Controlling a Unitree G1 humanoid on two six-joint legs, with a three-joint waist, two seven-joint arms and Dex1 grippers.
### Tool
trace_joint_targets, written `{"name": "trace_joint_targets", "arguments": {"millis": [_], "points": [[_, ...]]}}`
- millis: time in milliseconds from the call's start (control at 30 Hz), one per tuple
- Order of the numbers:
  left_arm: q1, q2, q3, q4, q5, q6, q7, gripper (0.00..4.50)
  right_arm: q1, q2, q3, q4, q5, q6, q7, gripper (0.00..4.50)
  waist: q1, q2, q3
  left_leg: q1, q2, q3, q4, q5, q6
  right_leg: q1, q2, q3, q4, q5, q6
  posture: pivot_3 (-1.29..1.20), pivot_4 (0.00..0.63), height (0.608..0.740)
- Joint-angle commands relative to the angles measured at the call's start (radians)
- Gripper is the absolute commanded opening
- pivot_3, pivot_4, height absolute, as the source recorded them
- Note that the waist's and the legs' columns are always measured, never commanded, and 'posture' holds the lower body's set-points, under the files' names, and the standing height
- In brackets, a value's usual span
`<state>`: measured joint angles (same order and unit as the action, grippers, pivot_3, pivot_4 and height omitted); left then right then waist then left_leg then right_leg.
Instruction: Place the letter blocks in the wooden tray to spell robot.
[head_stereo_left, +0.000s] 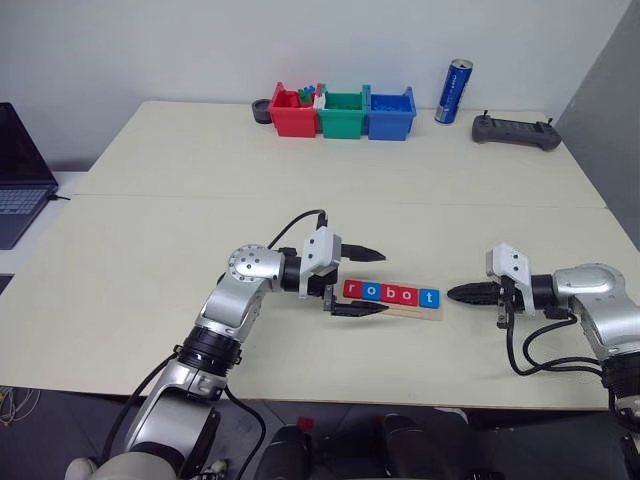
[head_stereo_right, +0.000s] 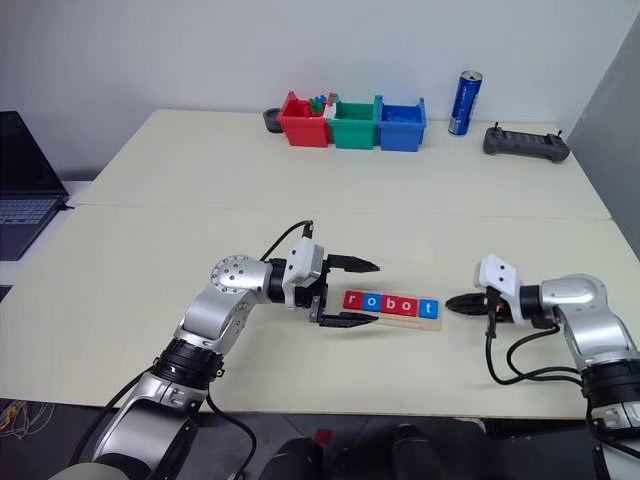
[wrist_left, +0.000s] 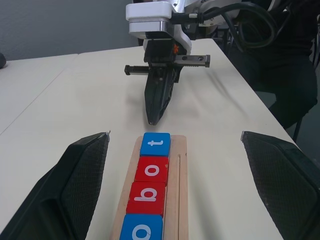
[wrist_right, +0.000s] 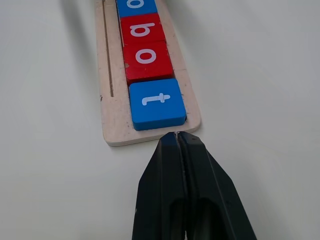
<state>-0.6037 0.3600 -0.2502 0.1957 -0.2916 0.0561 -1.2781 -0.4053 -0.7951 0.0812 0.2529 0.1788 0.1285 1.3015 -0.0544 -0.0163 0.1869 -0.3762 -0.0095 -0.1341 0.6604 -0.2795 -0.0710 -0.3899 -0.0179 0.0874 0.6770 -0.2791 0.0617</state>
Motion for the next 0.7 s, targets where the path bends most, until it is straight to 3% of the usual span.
{"name": "trace_joint_targets", "arguments": {"millis": [33, 700], "points": [[-0.019, 0.006, 0.018, -0.017, -0.006, -0.014, 0.0, 4.5, -0.023, 0.009, -0.001, -0.012, 0.002, -0.01, -0.009, 0.05, 0.0, 0.0, 0.0, 0.0, 0.0, 0.0, 0.0, 0.0, 0.0, 0.0, 0.0, 0.0, 0.0, 0.0, 0.0, 0.0, 0.15, 0.74], [-0.002, 0.019, 0.022, -0.036, -0.009, -0.006, 0.015, 4.5, -0.073, 0.038, 0.018, -0.001, 0.006, 0.003, -0.008, 0.05, 0.0, 0.0, 0.0, 0.0, 0.0, 0.0, 0.0, 0.0, 0.0, 0.0, 0.0, 0.0, 0.0, 0.0, 0.0, 0.0, 0.15, 0.74]]}}
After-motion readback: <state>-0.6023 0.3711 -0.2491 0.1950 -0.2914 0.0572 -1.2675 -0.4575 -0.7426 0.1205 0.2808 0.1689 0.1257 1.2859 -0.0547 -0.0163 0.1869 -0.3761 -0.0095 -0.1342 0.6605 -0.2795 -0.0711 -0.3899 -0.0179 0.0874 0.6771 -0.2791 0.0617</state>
